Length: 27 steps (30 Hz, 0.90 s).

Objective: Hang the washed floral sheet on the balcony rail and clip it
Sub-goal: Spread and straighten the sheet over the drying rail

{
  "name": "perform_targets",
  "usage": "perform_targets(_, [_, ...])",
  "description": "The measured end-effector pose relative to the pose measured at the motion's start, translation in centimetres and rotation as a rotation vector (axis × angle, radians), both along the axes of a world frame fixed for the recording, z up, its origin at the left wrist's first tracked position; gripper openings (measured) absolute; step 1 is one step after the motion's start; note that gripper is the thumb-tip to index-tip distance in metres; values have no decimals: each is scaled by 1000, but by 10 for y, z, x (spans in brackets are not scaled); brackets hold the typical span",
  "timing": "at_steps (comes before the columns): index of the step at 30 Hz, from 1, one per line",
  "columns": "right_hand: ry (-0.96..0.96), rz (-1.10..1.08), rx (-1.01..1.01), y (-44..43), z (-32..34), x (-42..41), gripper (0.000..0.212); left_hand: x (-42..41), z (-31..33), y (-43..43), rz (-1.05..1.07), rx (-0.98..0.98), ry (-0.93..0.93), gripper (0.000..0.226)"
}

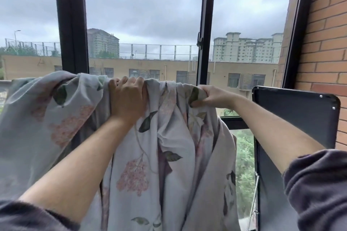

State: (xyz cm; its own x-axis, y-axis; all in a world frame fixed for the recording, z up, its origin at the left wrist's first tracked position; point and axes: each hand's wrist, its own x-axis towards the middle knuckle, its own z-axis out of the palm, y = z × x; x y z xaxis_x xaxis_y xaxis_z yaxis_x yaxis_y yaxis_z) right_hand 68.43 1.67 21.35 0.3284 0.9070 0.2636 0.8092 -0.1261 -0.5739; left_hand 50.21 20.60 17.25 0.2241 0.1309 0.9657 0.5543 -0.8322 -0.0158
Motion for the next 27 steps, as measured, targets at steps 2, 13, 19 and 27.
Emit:
perform_targets(2, [96, -48, -184, -12, -5, 10, 32, -1, 1, -1, 4, 0, 2, 27])
perform_targets(13, [-400, -474, -441, -56, -31, 46, 16, 2, -1, -6, 26, -31, 37, 25])
perform_targets(19, [58, -42, 138, -24, -13, 17, 20, 7, -2, -13, 26, -66, 26, 35])
perform_targets(27, [-227, -60, 173, 1, 11, 2, 31, -1, 5, -19, 71, -128, 111, 26])
